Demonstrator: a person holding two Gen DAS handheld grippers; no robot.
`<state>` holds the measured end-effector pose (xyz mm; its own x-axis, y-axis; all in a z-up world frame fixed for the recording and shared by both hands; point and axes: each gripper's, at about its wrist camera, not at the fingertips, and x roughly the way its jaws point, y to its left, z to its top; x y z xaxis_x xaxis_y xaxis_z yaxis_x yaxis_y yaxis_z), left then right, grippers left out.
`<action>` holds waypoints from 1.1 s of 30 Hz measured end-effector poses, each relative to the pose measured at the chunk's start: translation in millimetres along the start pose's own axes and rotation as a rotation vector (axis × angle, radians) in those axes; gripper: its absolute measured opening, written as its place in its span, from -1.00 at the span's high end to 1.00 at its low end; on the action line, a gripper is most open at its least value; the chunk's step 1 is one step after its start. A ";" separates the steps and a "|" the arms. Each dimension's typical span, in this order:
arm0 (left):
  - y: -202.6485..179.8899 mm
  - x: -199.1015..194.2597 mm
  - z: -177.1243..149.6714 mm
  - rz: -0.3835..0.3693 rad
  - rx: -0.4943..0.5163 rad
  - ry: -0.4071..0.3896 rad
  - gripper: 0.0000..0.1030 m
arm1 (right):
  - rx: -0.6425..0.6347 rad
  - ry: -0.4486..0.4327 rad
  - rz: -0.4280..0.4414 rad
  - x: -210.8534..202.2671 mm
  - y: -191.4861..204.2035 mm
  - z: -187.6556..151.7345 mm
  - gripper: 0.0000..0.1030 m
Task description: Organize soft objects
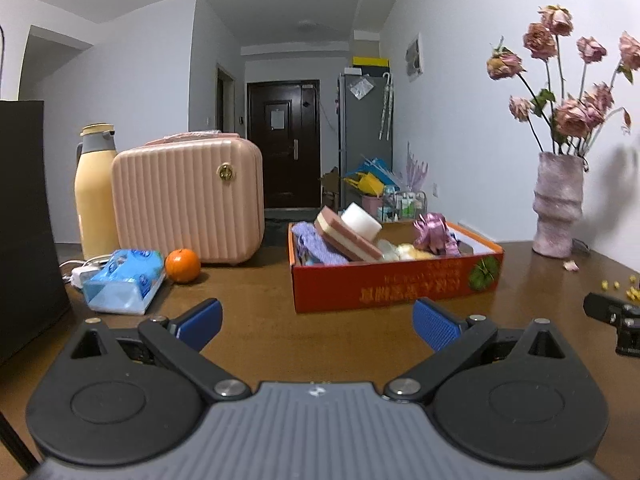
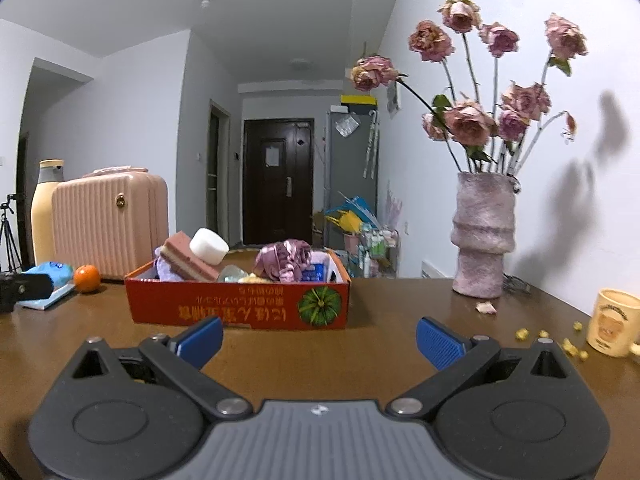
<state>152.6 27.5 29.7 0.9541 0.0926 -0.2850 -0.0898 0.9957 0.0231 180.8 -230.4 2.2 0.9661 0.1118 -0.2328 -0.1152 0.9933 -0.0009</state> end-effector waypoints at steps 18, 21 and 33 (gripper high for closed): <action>-4.0 -84.9 -34.9 -0.068 0.029 0.004 -1.00 | -0.009 0.050 0.004 -101.0 8.1 -12.0 -1.00; -4.5 -86.8 -35.1 -0.073 0.030 -0.001 -1.00 | -0.010 0.038 0.010 -108.1 9.5 -11.4 -1.00; -3.0 -90.7 -35.1 -0.068 0.028 -0.008 -1.00 | -0.014 0.012 0.015 -118.6 11.3 -8.3 -1.00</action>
<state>56.3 16.0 21.8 0.9599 0.0251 -0.2793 -0.0172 0.9994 0.0305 63.0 -232.7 21.8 0.9614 0.1267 -0.2443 -0.1334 0.9910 -0.0112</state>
